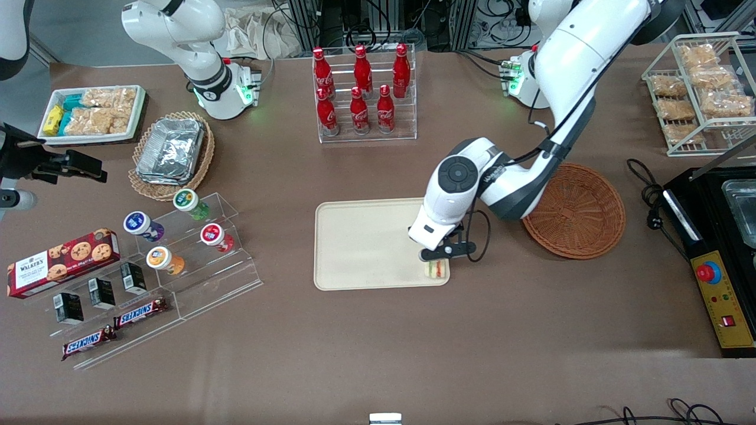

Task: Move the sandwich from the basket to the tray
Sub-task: 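Lower the sandwich onto the tray and open the left gripper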

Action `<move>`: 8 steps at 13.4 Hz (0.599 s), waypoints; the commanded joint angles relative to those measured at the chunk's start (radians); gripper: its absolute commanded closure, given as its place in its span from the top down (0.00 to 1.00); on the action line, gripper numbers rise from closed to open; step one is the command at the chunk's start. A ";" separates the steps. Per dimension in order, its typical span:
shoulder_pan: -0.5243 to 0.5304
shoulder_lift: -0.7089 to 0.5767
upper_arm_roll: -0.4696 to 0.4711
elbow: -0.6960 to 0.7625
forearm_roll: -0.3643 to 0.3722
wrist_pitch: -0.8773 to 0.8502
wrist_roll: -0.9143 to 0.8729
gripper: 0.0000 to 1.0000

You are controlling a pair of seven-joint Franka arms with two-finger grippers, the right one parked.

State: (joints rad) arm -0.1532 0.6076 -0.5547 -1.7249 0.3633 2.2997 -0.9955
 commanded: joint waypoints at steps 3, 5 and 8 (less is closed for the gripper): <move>-0.006 0.066 0.007 -0.002 0.087 0.070 -0.020 0.00; 0.000 0.066 0.013 -0.024 0.115 0.075 -0.025 0.00; -0.002 0.089 0.015 -0.027 0.120 0.098 -0.046 0.02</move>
State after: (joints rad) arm -0.1557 0.6918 -0.5387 -1.7438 0.4531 2.3686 -0.9981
